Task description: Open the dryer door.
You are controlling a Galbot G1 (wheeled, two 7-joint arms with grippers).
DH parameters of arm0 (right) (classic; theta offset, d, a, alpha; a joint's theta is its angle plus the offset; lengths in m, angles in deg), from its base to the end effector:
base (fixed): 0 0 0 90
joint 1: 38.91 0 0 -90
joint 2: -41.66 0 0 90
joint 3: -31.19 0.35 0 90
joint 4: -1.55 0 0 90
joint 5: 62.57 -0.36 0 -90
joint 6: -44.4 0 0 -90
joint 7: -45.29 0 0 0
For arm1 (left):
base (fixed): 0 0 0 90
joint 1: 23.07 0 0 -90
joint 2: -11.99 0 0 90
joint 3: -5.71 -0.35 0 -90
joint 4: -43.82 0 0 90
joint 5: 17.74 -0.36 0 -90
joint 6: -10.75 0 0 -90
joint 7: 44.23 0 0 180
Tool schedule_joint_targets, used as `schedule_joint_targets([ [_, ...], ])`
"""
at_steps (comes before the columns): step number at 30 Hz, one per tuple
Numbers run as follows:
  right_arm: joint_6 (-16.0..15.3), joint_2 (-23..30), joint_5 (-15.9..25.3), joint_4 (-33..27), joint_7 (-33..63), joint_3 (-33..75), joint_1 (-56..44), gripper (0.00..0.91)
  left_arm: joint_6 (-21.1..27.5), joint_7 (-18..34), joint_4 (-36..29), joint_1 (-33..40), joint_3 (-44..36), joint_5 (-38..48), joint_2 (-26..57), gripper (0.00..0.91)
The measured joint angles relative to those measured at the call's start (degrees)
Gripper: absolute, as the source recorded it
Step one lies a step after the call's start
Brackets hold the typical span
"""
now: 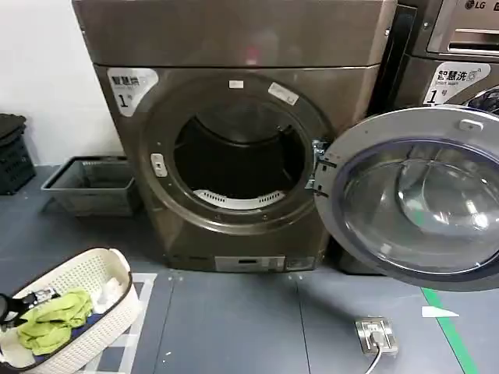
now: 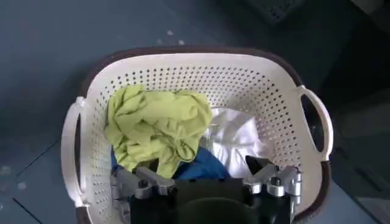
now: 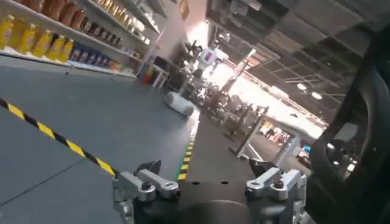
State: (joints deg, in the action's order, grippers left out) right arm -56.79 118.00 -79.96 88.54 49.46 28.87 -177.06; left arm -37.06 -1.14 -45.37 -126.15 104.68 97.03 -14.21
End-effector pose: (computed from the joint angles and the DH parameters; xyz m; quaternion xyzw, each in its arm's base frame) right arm -0.1941 -0.4362 -0.1934 -0.6761 -0.6842 0.1811 0.2048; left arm 0.3223 0.3434 -0.1841 0.2128 -0.8118 0.2607 0.4772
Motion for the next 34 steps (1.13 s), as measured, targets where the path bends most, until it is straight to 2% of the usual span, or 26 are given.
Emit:
schedule_joint_targets([
  [9, -0.1, 0.2, -1.2, -0.4, 0.8, 0.5, -0.2, 0.907, 0.0, 0.0, 0.5, -0.2, 0.0, 0.1, -0.1, 0.907],
  [34, 0.5, 0.6, -1.0, -1.1, 0.4, 1.2, -0.2, 0.907, 0.0, 0.0, 1.8, -0.2, -0.4, 0.4, -0.1, 0.907],
])
